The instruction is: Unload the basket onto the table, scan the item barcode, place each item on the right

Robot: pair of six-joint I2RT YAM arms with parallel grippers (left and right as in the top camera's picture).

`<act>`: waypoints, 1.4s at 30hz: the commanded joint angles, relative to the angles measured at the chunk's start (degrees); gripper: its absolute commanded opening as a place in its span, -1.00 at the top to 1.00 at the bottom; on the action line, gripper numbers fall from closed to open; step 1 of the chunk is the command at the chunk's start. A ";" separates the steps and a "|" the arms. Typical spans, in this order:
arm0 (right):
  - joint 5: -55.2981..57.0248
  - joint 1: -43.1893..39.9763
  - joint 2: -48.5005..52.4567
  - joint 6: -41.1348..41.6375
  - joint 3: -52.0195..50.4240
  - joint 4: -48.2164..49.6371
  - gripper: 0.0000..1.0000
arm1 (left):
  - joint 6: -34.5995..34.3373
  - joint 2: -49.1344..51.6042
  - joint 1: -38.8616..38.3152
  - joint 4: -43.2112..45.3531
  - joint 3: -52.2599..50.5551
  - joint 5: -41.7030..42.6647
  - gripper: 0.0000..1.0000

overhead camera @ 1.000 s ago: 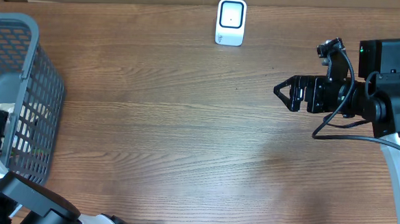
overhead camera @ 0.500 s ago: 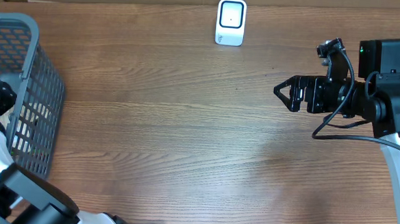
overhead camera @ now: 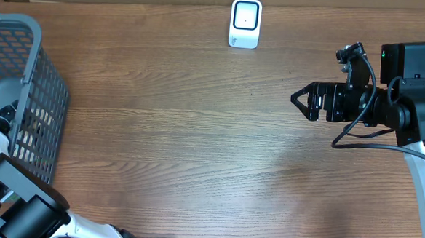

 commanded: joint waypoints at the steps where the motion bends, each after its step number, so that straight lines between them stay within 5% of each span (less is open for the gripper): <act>1: -0.33 0.37 -0.79 0.35 1.73 0.09 -1.00 | -1.92 2.43 -2.16 -1.49 0.28 -0.87 -0.60; 8: -0.33 0.37 -0.79 0.35 1.73 0.13 -1.00 | -5.77 2.29 -2.29 -3.54 0.31 -1.05 0.89; 20: -0.35 0.37 -0.79 0.37 1.73 0.31 -1.00 | -21.73 -6.73 -2.21 -10.01 7.17 -0.59 0.92; 30: -0.35 0.37 -0.79 0.35 1.73 0.46 -1.00 | -20.26 -14.62 -2.43 -25.09 17.11 -0.42 0.92; 31: -0.35 0.37 -0.79 0.35 1.73 0.55 -1.00 | -19.45 -14.45 -2.43 -26.36 16.96 -0.44 0.87; 32: -0.33 0.37 -0.79 0.35 1.73 0.57 -1.00 | -18.73 -14.05 -2.43 -27.39 16.55 -0.42 0.47; 34: -0.33 0.37 -0.79 0.35 1.73 0.52 -1.00 | -18.60 -12.68 -2.43 -28.41 15.39 -0.37 -0.83; 35: -0.35 0.37 -0.79 0.35 1.73 0.52 -1.00 | -18.60 -11.89 -2.43 -28.85 14.86 -0.37 -1.00; 42: -0.35 0.37 -0.79 0.35 1.73 0.02 -1.00 | -18.56 -1.95 -2.14 -32.20 14.32 -0.39 -0.99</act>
